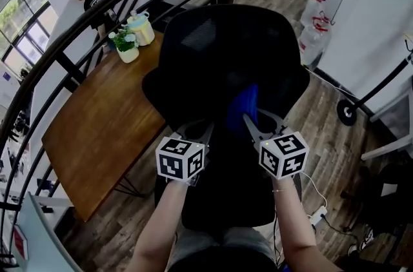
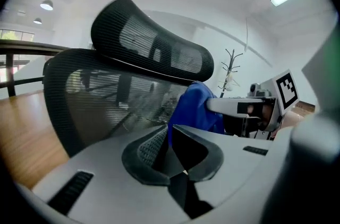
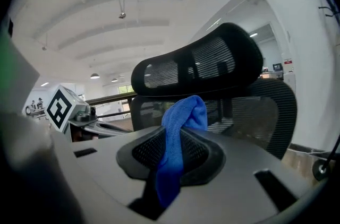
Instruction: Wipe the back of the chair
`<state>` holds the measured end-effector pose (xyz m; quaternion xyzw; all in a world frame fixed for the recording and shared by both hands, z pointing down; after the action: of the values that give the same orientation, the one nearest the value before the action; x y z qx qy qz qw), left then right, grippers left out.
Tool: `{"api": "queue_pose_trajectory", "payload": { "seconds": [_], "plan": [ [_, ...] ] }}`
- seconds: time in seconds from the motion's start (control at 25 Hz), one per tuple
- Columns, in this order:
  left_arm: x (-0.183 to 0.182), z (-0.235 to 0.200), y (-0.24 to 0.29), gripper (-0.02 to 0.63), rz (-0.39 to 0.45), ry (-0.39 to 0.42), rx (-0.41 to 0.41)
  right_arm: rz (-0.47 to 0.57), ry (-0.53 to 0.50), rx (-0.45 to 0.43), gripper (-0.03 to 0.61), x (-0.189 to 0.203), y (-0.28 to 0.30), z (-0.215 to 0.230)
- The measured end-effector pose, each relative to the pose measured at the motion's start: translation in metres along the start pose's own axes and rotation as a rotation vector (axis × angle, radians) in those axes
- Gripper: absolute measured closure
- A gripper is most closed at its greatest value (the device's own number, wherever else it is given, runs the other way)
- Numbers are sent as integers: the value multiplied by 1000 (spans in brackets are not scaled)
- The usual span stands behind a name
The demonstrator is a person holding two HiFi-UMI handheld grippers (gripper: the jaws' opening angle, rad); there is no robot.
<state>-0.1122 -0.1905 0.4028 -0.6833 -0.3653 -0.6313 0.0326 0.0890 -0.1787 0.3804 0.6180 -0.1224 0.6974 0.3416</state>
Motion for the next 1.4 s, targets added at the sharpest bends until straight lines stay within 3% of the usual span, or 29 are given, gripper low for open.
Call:
{"api": "queue_pose_trajectory", "payload": {
  "seconds": [0.4, 0.72, 1.0, 1.4],
  "plan": [
    [38, -70, -54, 581, -24, -101, -186, -121, -74, -292, 499, 16, 97, -86],
    [62, -109, -79, 581, -51, -165, -300, -218, -123, -426, 499, 32, 160, -120],
    [67, -123, -72, 581, -71, -186, -310, -271, -66, -375, 499, 55, 179, -104],
    [63, -103, -34, 581, -96, -163, -230, -254, -13, -246, 499, 59, 160, -50]
  ]
}}
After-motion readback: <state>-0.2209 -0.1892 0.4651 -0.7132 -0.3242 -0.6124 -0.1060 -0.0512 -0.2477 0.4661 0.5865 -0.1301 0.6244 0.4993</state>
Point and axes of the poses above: the fingertips, and each gripper's own axes: y forward along the fingers, z to its right, x out of its underside, the point moved 9 cm from there along -y, backward along the fingers, and after that the axes turned 8 degrees about -x, right-handed, at the moved point
